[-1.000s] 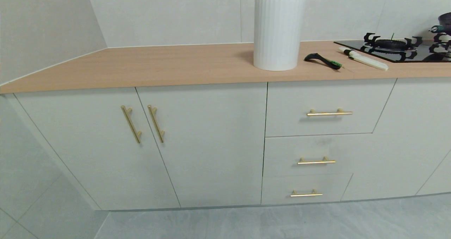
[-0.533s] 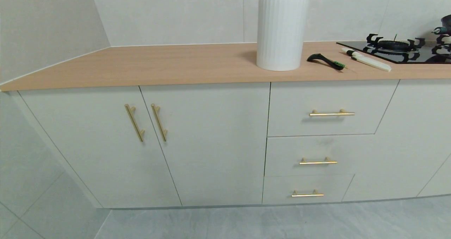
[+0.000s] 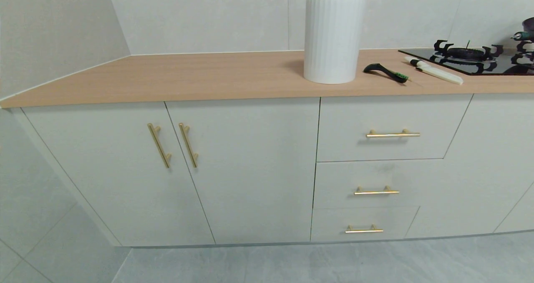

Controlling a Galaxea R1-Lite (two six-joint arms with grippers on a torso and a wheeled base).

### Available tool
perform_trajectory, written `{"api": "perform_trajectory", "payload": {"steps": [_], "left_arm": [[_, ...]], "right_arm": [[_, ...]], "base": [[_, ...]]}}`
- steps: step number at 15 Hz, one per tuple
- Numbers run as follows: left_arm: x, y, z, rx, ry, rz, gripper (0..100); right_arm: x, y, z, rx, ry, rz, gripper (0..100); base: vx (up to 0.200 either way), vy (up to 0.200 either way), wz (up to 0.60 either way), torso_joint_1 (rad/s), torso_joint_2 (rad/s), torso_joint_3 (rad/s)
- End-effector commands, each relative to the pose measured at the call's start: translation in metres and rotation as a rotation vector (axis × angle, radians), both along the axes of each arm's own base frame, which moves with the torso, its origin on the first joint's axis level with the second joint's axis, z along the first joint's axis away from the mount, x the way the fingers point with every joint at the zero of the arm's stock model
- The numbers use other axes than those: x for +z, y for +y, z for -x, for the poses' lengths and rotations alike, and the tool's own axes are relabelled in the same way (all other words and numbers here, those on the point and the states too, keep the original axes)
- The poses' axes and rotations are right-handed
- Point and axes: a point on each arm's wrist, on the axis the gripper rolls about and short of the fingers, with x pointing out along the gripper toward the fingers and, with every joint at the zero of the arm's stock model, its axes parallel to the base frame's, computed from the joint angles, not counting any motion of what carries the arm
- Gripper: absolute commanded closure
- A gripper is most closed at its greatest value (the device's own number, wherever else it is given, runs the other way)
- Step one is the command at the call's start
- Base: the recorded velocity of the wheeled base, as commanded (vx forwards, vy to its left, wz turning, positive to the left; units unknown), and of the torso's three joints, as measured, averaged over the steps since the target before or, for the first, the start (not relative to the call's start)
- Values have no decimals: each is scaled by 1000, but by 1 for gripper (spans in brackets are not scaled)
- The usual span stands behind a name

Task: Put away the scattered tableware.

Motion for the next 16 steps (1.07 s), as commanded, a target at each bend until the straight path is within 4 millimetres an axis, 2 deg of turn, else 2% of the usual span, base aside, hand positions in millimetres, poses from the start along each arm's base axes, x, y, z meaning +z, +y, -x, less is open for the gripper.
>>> {"api": "perform_trajectory", "payload": {"steps": [1, 16], "left_arm": [[0, 0, 0, 4, -1, 3, 0], [0, 0, 0, 8, -1, 4, 0]], "right_arm": [[0, 0, 0, 0, 1, -1, 0], [0, 0, 0, 0, 1, 1, 0]], "base": [[0, 0, 0, 0, 0, 0], [0, 0, 0, 0, 0, 0]]}}
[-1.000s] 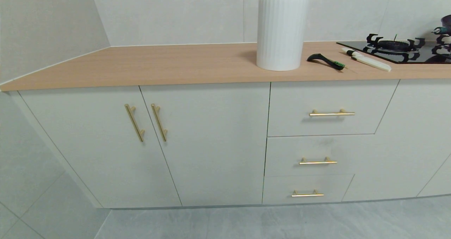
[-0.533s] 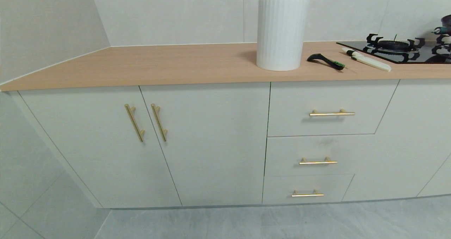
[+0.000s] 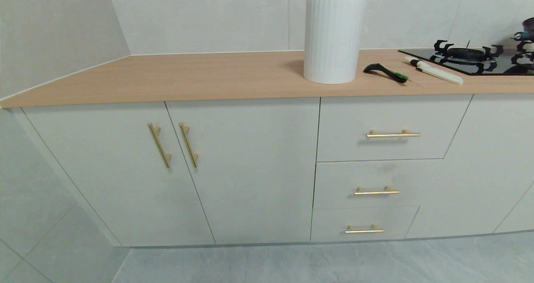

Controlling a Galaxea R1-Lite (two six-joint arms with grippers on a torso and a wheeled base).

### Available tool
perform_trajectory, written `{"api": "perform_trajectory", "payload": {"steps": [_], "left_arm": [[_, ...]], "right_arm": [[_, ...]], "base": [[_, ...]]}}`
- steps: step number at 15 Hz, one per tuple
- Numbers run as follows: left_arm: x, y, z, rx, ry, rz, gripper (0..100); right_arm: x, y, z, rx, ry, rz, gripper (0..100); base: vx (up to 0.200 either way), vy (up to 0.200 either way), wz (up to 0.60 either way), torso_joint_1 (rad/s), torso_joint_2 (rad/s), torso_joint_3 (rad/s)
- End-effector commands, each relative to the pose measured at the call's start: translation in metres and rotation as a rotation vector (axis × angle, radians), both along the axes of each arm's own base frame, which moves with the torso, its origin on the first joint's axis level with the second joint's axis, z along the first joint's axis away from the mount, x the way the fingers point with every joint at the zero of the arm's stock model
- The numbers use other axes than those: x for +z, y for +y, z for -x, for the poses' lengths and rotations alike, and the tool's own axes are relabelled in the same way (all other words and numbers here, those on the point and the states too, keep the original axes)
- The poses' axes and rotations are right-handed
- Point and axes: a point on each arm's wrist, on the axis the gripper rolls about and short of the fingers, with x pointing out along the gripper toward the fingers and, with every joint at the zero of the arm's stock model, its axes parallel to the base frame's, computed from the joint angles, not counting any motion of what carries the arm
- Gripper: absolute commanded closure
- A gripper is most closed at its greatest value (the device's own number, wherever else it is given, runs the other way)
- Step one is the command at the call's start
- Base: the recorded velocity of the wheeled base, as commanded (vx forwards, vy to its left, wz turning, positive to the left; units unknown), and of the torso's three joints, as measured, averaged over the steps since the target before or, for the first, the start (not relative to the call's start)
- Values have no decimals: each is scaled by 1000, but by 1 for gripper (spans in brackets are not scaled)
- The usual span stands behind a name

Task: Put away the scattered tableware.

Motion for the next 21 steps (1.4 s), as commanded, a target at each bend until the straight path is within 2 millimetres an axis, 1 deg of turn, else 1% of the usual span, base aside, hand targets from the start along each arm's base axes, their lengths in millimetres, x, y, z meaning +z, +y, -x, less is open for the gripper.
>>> {"api": "perform_trajectory", "payload": {"steps": [1, 2, 3, 4, 5, 6, 8, 10, 11, 13, 14, 16, 17, 18, 21], "left_arm": [[0, 0, 0, 0, 0, 0, 0], [0, 0, 0, 0, 0, 0, 0], [0, 0, 0, 0, 0, 0, 0], [0, 0, 0, 0, 0, 0, 0], [0, 0, 0, 0, 0, 0, 0], [0, 0, 0, 0, 0, 0, 0], [0, 0, 0, 0, 0, 0, 0], [0, 0, 0, 1, 0, -2, 0], [0, 0, 0, 0, 0, 0, 0], [0, 0, 0, 0, 0, 0, 0], [0, 0, 0, 0, 0, 0, 0], [0, 0, 0, 0, 0, 0, 0], [0, 0, 0, 0, 0, 0, 0], [0, 0, 0, 0, 0, 0, 0], [0, 0, 0, 0, -2, 0, 0]], "right_arm": [[0, 0, 0, 0, 0, 2, 0], [0, 0, 0, 0, 0, 5, 0], [36, 0, 9, 21, -107, -24, 0], [65, -1, 8, 52, -105, -88, 0], [75, -1, 3, 74, -67, -90, 0], [85, -1, -8, 102, 0, -87, 0], [98, 2, -40, 123, 156, -12, 0], [113, 7, -79, 128, 290, -1, 0], [121, 10, -109, 125, 363, 4, 0], [130, 14, -150, 123, 424, 8, 0], [133, 17, -174, 120, 463, 11, 0], [135, 21, -214, 123, 518, 6, 0], [127, 23, -232, 124, 566, 9, 0], [121, 24, -239, 122, 593, 10, 0], [85, 35, -272, 162, 718, 25, 0]], "base": [[0, 0, 0, 0, 0, 0], [0, 0, 0, 0, 0, 0], [0, 0, 0, 0, 0, 0], [0, 0, 0, 0, 0, 0], [0, 0, 0, 0, 0, 0], [0, 0, 0, 0, 0, 0], [0, 0, 0, 0, 0, 0], [0, 0, 0, 0, 0, 0], [0, 0, 0, 0, 0, 0], [0, 0, 0, 0, 0, 0], [0, 0, 0, 0, 0, 0], [0, 0, 0, 0, 0, 0], [0, 0, 0, 0, 0, 0], [0, 0, 0, 0, 0, 0], [0, 0, 0, 0, 0, 0]]}}
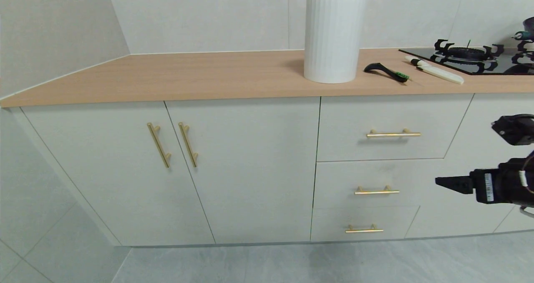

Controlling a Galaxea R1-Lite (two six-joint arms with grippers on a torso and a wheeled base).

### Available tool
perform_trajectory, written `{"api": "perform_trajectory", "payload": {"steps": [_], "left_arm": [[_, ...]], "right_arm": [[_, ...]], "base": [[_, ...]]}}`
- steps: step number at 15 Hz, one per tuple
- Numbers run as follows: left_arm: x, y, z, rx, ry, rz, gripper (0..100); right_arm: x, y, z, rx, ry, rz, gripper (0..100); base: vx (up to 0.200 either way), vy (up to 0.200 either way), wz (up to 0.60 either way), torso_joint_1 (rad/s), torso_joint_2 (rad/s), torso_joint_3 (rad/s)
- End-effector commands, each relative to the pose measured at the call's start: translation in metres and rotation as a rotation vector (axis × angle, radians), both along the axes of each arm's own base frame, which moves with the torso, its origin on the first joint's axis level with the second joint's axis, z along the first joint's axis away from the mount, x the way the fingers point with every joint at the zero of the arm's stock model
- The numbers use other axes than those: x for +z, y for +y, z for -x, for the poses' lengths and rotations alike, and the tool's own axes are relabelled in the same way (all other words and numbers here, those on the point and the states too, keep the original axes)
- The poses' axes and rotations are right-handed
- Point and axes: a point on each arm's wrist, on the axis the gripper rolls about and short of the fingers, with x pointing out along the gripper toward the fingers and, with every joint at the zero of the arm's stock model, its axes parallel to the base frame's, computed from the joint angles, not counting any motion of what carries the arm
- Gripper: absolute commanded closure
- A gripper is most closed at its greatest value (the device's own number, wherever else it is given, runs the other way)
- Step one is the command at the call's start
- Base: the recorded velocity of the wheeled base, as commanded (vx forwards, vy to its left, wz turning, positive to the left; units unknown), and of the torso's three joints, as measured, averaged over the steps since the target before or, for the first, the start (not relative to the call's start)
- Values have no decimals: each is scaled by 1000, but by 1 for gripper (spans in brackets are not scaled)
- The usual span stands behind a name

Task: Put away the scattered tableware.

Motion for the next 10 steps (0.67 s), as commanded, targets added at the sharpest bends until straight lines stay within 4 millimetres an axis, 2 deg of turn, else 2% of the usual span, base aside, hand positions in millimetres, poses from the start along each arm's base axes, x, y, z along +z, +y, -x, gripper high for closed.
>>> {"api": "perform_trajectory", "payload": {"steps": [1, 7, 10], "left_arm": [[0, 0, 0, 0, 0, 0, 0], [0, 0, 0, 0, 0, 0, 0], [0, 0, 0, 0, 0, 0, 0]], "right_arm": [[-41, 12, -42, 35, 135, 14, 0], [-73, 24, -79, 61, 136, 28, 0], [-81, 32, -85, 91, 134, 41, 0]], "base": [[0, 0, 0, 0, 0, 0], [0, 0, 0, 0, 0, 0], [0, 0, 0, 0, 0, 0]]}}
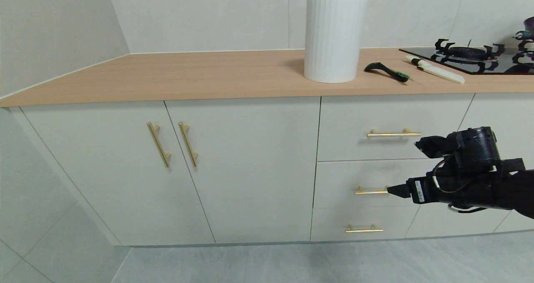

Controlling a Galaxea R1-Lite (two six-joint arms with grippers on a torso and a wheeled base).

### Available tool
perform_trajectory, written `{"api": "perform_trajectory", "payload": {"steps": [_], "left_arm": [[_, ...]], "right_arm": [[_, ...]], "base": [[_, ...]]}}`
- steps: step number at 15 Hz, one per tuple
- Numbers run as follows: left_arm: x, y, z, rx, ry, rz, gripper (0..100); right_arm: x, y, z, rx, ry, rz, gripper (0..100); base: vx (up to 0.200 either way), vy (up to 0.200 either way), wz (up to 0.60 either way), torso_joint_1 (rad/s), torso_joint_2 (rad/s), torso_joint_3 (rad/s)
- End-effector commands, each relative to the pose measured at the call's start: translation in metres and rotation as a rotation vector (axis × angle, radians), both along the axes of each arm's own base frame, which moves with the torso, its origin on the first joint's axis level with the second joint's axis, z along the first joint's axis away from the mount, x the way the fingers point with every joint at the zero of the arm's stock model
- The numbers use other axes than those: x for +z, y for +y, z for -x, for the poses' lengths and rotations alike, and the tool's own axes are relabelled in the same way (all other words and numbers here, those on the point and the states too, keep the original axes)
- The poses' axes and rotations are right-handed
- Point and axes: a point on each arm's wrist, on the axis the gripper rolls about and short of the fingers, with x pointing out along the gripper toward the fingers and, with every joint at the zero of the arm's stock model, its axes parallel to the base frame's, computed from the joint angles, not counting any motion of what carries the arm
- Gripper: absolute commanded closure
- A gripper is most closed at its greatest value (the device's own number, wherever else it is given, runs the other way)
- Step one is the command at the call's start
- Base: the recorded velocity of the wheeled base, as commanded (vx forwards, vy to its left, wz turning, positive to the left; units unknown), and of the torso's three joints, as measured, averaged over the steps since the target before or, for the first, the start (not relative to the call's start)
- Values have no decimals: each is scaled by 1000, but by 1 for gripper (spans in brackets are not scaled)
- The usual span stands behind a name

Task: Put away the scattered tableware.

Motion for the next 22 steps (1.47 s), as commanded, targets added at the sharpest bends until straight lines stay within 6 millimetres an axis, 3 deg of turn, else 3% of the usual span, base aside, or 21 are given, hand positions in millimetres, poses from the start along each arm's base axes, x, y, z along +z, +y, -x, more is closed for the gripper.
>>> {"api": "perform_trajectory", "payload": {"steps": [1, 9, 13, 22], "left_arm": [[0, 0, 0, 0, -1, 0, 0], [0, 0, 0, 0, -1, 0, 0], [0, 0, 0, 0, -1, 0, 0], [0, 0, 0, 0, -1, 0, 0]], "right_arm": [[-20, 5, -10, 5, 44, 11, 0], [-72, -5, -37, -71, 49, 35, 0], [-111, -5, -64, -143, -81, 59, 0], [-135, -1, -96, -223, -185, 38, 0]], "base": [[0, 0, 0, 0, 0, 0], [0, 0, 0, 0, 0, 0], [0, 0, 0, 0, 0, 0], [0, 0, 0, 0, 0, 0]]}}
